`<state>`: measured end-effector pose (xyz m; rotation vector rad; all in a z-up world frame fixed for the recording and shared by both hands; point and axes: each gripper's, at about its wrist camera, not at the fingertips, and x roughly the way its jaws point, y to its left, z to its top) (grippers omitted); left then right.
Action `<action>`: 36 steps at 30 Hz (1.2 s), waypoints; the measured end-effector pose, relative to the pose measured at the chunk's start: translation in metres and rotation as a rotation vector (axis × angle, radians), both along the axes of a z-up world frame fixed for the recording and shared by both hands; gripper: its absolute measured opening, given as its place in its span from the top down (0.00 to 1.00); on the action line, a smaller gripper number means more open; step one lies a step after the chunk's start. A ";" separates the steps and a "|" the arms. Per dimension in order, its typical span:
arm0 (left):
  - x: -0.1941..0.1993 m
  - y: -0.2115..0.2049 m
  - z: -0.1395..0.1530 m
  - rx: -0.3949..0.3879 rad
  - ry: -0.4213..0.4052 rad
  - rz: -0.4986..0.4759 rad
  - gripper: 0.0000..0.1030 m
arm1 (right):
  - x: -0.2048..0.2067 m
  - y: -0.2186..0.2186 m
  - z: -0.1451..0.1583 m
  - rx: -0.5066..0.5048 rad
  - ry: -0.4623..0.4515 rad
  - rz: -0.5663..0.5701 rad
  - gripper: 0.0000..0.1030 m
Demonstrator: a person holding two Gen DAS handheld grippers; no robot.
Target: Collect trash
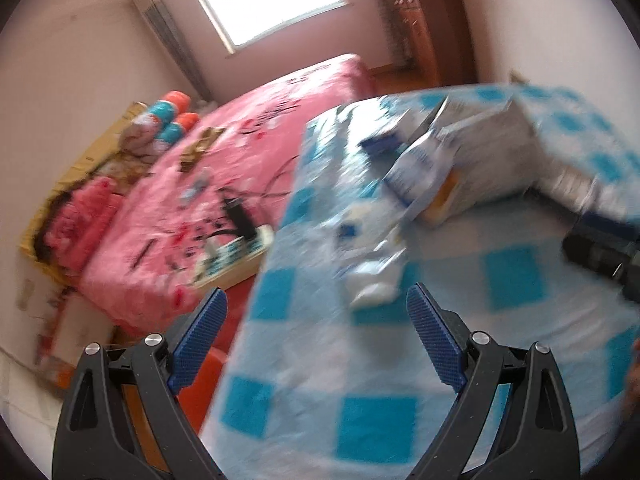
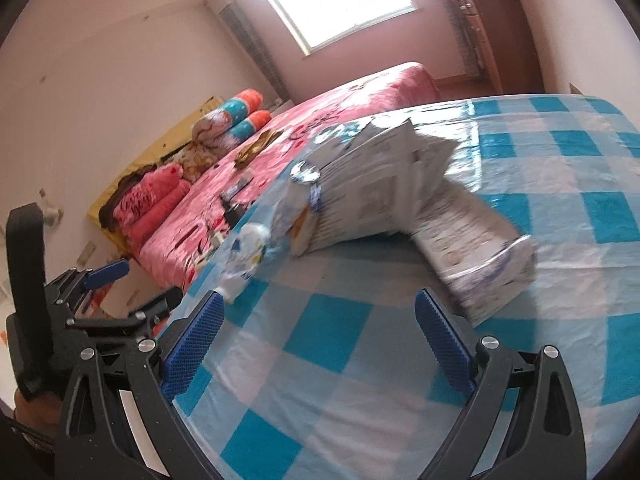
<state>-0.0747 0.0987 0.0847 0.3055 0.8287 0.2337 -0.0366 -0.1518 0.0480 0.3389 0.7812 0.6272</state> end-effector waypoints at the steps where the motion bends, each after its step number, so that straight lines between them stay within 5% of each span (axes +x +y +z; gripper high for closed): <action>1: 0.010 -0.003 0.007 -0.047 -0.007 -0.016 0.11 | 0.003 -0.008 0.000 0.011 0.003 -0.016 0.08; 10: 0.134 -0.024 0.038 -0.293 -0.008 -0.042 0.11 | 0.018 -0.045 -0.001 0.065 0.015 -0.089 0.08; 19: 0.250 -0.006 -0.017 -0.356 0.146 0.160 0.11 | 0.023 -0.072 0.006 0.088 -0.027 -0.117 0.08; 27: 0.271 -0.022 -0.044 -0.357 0.232 0.153 0.11 | 0.030 -0.090 0.002 0.087 -0.024 -0.158 0.08; 36: 0.240 -0.044 -0.053 -0.315 0.260 0.108 0.11 | 0.037 -0.111 0.001 0.093 -0.018 -0.216 0.08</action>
